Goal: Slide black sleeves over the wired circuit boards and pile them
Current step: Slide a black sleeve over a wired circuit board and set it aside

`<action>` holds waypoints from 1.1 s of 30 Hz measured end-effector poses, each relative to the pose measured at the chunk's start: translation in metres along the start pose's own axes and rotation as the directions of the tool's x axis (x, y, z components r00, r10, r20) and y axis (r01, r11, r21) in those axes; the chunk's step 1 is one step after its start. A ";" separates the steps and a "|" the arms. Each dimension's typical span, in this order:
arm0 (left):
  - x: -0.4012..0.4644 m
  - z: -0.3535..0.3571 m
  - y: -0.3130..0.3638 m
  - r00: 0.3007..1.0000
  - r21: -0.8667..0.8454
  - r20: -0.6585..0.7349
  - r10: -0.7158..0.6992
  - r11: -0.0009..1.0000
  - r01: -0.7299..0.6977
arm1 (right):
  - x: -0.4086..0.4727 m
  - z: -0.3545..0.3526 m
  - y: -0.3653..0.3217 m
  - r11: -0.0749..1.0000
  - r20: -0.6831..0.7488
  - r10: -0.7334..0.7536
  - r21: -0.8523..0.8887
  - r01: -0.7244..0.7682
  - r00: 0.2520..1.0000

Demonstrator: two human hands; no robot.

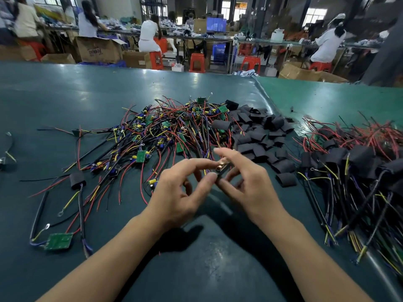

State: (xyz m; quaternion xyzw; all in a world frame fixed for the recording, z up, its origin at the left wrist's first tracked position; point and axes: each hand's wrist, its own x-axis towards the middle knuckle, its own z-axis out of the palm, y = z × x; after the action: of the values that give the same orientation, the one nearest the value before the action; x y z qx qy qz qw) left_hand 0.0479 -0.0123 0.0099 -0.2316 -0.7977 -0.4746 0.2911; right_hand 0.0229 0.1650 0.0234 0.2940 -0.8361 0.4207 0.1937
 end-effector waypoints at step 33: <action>0.006 -0.001 -0.012 0.883 0.414 0.457 -0.104 0.904 -0.107 | 0.017 -0.050 0.014 0.601 -0.278 0.584 0.780 -0.176 0.762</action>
State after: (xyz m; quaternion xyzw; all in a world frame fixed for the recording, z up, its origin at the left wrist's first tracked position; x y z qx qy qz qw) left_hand 0.0359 -0.0186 0.0068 -0.2704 -0.9282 -0.2177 0.1337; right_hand 0.0048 0.2065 0.0539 0.0298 -0.5661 0.8043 0.1782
